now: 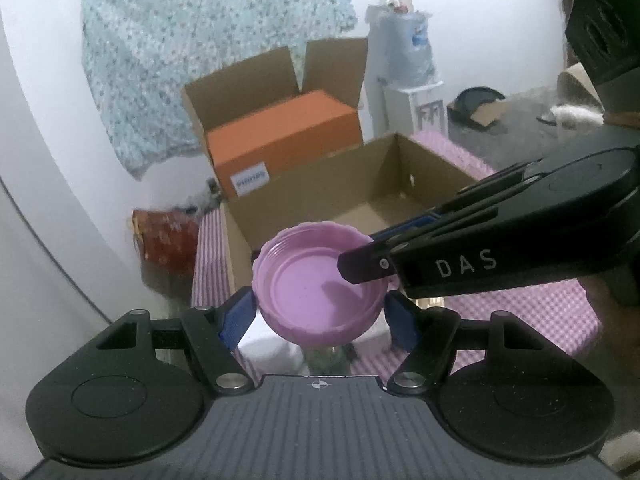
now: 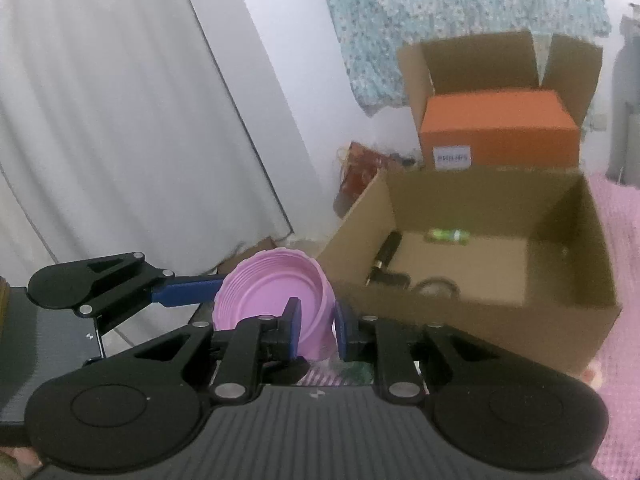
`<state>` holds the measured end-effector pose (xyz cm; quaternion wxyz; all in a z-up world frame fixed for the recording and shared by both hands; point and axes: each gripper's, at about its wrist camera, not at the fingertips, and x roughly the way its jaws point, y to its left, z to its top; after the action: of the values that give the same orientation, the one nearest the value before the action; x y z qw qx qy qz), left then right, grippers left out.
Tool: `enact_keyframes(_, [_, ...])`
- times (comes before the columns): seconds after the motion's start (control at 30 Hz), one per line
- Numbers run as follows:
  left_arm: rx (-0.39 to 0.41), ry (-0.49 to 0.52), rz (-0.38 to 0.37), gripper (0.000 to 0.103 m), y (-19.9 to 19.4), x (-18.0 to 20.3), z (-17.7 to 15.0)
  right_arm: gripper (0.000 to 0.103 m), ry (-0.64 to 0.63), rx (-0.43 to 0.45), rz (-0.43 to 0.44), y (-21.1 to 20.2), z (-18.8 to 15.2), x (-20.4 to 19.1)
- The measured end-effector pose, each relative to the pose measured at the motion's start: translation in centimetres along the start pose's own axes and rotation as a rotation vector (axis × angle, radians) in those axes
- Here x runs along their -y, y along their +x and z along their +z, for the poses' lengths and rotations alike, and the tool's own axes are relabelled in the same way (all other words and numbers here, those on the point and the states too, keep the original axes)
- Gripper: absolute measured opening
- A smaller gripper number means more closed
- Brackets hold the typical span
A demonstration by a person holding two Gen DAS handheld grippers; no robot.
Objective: Organize rigid objects
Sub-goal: 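Carry the pink lid into the cardboard box and open the right gripper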
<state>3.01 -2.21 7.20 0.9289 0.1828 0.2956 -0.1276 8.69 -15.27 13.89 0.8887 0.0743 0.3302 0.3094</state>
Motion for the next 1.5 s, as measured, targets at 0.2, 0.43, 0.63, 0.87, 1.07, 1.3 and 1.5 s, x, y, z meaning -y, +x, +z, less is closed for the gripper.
enact_keyframes(0.2, [-0.028, 0.012, -0.017, 0.071, 2.1, -0.6, 3.1, 0.02, 0.017, -0.022, 0.02, 0.7, 3.5, 2.6])
enact_keyframes(0.43, [-0.167, -0.021, -0.096, 0.071, 8.1, -2.8, 7.9, 0.02, 0.056, -0.126, 0.026, 5.1, 8.1, 7.1])
enact_keyframes(0.63, [-0.299, -0.04, -0.106, 0.071, 14.7, -3.4, 10.6, 0.02, 0.135, -0.231, 0.035, 10.7, 10.8, 12.0])
enact_keyframes(0.87, [-0.458, -0.058, -0.112, 0.071, 21.6, -3.8, 10.8, 0.02, 0.201, -0.367, 0.035, 17.5, 10.8, 16.3])
enact_keyframes(1.07, [-0.557, -0.04, -0.098, 0.071, 25.4, -3.2, 10.1, 0.02, 0.235, -0.454, 0.017, 21.5, 9.6, 18.4])
enact_keyframes(1.3, [-0.642, -0.039, -0.075, 0.071, 28.2, -3.4, 9.1, 0.019, 0.273, -0.518, 0.026, 24.5, 8.9, 20.1])
enact_keyframes(1.5, [-0.687, -0.07, -0.061, 0.071, 29.6, -4.1, 8.6, 0.02, 0.295, -0.549, 0.041, 25.8, 8.1, 20.4])
